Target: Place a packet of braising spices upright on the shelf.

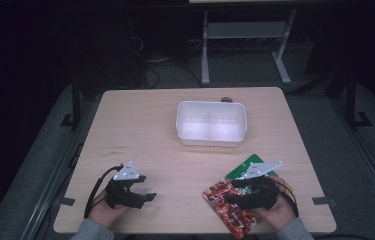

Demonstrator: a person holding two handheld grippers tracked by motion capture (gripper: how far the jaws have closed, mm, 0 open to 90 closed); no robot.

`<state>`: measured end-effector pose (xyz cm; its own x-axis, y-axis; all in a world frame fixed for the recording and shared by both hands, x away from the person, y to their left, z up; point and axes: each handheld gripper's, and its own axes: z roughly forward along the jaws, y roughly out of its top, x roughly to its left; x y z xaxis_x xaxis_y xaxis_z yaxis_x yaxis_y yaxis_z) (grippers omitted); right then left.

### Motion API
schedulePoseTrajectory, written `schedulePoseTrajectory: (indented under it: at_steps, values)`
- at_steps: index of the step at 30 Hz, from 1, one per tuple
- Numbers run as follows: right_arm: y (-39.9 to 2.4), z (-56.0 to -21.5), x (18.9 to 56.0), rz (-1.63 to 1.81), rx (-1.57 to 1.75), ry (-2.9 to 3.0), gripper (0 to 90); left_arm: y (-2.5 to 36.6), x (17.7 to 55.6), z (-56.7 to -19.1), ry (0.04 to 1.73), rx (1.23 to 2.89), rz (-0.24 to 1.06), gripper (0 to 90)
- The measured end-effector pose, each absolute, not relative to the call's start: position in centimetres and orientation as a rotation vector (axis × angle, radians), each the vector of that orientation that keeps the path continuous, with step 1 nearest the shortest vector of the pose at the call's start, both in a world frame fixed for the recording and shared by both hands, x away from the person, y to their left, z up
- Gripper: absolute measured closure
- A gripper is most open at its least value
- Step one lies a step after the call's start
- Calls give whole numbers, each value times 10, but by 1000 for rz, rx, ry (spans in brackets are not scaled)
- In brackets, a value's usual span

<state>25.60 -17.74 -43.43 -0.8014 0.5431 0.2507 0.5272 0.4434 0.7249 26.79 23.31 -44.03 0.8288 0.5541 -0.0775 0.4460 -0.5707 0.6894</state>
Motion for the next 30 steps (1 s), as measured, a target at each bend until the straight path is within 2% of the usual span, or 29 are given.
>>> schedulePoseTrajectory:
  at_steps: [7, 12, 30]
  values:
    - [-203, -430, 260, 1316, 1084, 2587, 349, 222, 264, -436, 692, 2271, 173, 268]
    - [-218, -427, 264, 1310, 1135, 2545, 350, 211, 264, -431, 666, 2268, 161, 314]
    - [-256, -422, 271, 1291, 1280, 2445, 347, 146, 268, -422, 535, 2332, 107, 401]
